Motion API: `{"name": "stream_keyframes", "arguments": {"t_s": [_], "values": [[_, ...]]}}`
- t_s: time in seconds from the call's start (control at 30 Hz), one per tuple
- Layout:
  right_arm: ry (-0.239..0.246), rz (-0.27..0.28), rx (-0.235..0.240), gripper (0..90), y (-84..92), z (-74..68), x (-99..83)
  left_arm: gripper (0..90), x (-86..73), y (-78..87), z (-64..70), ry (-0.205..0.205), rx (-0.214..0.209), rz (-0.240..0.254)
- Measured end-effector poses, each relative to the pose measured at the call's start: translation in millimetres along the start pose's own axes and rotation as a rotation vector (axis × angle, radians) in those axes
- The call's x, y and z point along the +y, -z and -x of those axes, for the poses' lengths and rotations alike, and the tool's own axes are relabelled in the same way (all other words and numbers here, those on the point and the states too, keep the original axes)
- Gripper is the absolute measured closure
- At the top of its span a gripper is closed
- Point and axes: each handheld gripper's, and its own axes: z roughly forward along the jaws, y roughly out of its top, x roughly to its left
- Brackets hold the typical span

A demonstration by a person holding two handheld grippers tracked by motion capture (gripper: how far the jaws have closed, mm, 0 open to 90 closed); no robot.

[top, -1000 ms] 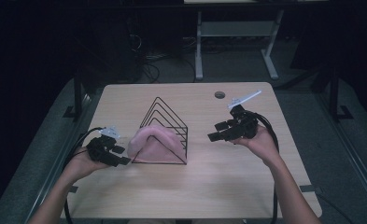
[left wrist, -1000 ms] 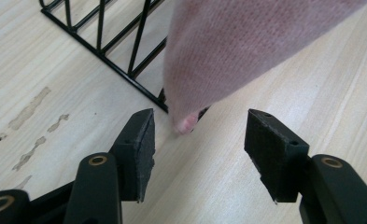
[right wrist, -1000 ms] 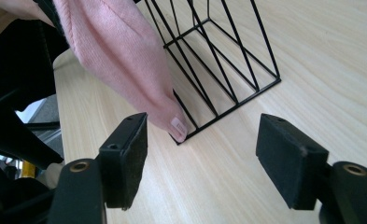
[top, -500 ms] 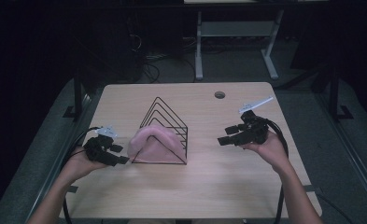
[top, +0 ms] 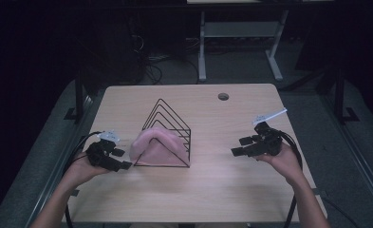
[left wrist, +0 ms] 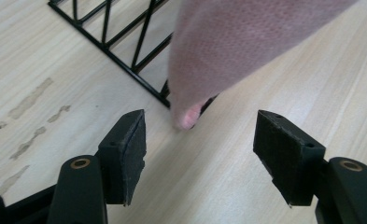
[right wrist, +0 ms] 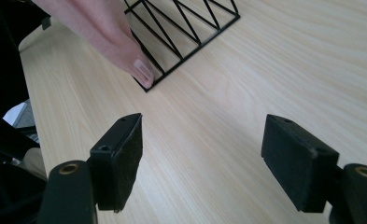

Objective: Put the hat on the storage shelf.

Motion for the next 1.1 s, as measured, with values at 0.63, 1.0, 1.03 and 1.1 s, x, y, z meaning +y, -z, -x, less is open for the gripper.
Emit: {"name": "stream_keyframes", "arguments": {"t_s": [0.63, 1.0, 1.03, 1.1], "values": [[-0.037, -0.047, -0.072, 27.5, 8.2, 5.8, -43.3, 33.1, -8.0, 0.2, 5.6, -0.012, 0.009, 0.005], [-0.056, -0.042, -0.100, 27.0, 15.9, 5.8, -61.2, 32.2, -11.5, 0.4, 8.2, -0.017, 0.014, 0.000], [-0.059, -0.039, -0.099, 27.0, 16.3, 5.5, -62.7, 32.2, -11.7, 0.9, 8.7, -0.015, 0.012, -0.001], [-0.070, -0.031, -0.092, 27.0, 16.9, 5.8, -66.3, 32.0, -12.3, 1.8, 10.0, -0.012, 0.015, 0.002]]}}
